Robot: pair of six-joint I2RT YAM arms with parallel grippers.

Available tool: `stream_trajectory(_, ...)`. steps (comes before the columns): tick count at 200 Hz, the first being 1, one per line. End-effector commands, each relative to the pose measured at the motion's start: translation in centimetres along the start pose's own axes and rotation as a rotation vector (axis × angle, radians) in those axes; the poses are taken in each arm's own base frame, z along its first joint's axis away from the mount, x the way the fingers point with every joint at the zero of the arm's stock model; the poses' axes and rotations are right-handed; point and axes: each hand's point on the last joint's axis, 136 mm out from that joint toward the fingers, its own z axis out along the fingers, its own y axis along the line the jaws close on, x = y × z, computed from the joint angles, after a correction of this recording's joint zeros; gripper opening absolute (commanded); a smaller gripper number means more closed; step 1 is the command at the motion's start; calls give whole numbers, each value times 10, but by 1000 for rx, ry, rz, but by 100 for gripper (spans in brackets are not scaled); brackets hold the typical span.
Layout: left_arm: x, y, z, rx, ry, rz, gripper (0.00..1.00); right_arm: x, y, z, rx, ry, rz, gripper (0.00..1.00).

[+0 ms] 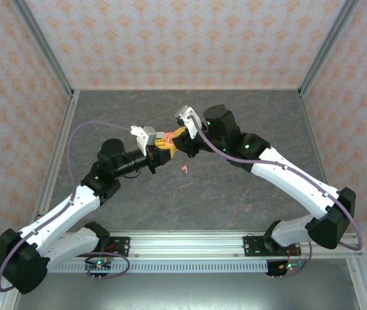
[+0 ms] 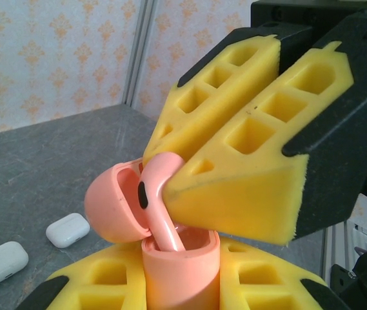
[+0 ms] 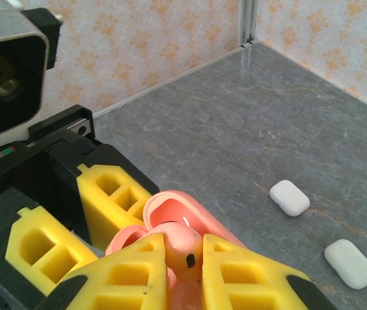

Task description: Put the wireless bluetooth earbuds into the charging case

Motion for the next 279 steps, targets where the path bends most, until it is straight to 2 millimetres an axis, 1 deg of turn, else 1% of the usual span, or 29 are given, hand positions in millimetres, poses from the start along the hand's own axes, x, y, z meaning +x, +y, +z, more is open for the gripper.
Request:
stream_trajectory(1,-26,-17,-4,50,-64,50,0,-3,13,-3,-66,15,-29,16)
stream_trajectory(15,-27,-17,-4,50,-66,51,0,-3,16,-3,-82,19,-30,16)
stream_trajectory(50,-26,-17,-4,51,-64,50,0,-6,17,-5,-101,21,-22,24)
stream_trajectory(67,-26,-17,-5,51,-65,52,0,-9,15,-7,-93,17,-19,26)
stream_trajectory(96,-26,-18,-5,52,-68,54,0,-14,9,-11,-76,8,-7,32)
stream_trajectory(116,-25,-17,-5,49,-66,52,0,-24,4,-16,-66,-22,21,40)
stream_trajectory(125,-25,-17,-5,48,-66,53,0,-32,3,-22,-77,-50,40,42)
stream_trajectory(148,-25,-15,-5,38,-68,52,0,-47,-5,-34,-72,-116,100,52)
stream_trajectory(165,-25,-13,-6,27,-74,53,0,-52,-14,-42,-45,-139,145,58)
stream_trajectory(181,-26,-12,-7,16,-83,56,0,-48,-27,-46,6,-133,194,63)
stream_trajectory(196,-27,-11,-9,6,-94,58,0,-40,-38,-48,44,-110,243,63)
stream_trajectory(205,-28,-11,-10,3,-101,60,0,-37,-41,-49,47,-101,262,63)
stream_trajectory(223,-29,-11,-12,-3,-117,65,0,-31,-37,-46,21,-85,282,65)
stream_trajectory(241,-31,-11,-13,-2,-128,70,0,-33,-31,-43,-27,-86,294,68)
stream_trajectory(269,-34,-12,-12,3,-138,78,0,-38,-28,-40,-51,-98,303,76)
stream_trajectory(279,-34,-11,-12,2,-138,79,0,-36,-29,-37,-52,-88,305,78)
